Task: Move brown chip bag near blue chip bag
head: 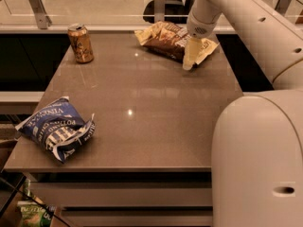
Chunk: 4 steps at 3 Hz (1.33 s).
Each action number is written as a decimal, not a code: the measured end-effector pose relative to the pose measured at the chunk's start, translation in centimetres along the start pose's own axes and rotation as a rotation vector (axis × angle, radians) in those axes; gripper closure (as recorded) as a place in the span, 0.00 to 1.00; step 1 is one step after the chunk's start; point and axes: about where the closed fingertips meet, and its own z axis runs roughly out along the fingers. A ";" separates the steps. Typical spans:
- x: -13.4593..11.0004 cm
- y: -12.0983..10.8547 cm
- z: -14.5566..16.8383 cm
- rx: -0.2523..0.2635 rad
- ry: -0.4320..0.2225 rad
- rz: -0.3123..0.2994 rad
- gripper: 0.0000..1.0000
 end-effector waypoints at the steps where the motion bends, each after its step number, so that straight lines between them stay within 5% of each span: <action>1: 0.0 0.0 0.3 -0.003 0.000 0.000 0.18; 4: -0.1 0.3 1.4 -0.016 0.003 -0.003 0.87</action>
Offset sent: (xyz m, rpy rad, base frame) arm 0.0010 0.0006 -0.0025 -0.0001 0.0024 0.0005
